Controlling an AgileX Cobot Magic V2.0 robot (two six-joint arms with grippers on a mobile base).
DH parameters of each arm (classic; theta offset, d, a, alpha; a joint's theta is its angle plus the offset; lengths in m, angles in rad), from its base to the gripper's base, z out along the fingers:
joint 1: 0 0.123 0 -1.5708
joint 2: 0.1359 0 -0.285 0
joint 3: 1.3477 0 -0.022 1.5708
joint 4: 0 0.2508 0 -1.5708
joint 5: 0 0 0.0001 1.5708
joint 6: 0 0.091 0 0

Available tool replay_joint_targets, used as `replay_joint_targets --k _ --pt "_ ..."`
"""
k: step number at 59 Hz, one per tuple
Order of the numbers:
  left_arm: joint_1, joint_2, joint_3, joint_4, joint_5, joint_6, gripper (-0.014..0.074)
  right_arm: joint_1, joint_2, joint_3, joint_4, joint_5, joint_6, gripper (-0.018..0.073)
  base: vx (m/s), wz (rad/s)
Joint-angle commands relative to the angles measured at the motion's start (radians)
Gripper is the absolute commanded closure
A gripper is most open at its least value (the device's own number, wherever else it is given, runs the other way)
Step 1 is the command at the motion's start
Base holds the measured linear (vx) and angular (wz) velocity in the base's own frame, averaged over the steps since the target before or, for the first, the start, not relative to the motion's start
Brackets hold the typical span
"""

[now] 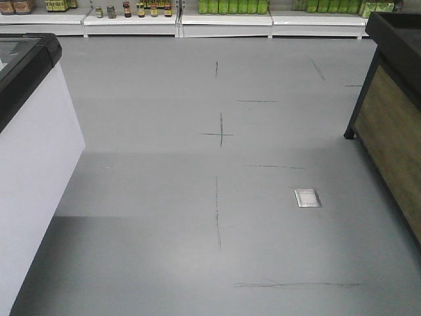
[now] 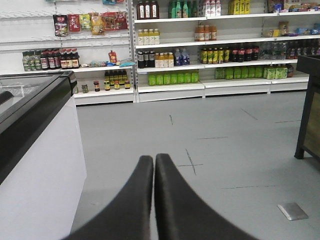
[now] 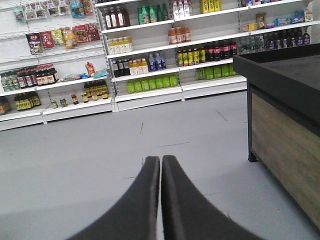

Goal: Pick three apples into basket with both arms
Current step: 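Drive the base forward across the store floor toward the fruit tables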

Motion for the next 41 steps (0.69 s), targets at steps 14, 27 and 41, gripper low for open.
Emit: replay_joint_targets --k 14,27,41 --pt "-0.001 -0.013 -0.026 -0.01 -0.074 -0.009 0.0602 0.001 -0.012 0.013 -0.012 -0.073 -0.005 0.0564 0.0 0.0" --pt "-0.001 -0.013 -0.026 -0.01 -0.074 -0.009 0.0602 0.001 -0.012 0.013 -0.012 -0.074 -0.005 0.0564 0.0 0.0" --pt "-0.001 -0.013 -0.026 -0.01 -0.074 -0.009 0.0602 0.001 -0.012 0.013 -0.012 -0.074 -0.005 0.0564 0.0 0.01"
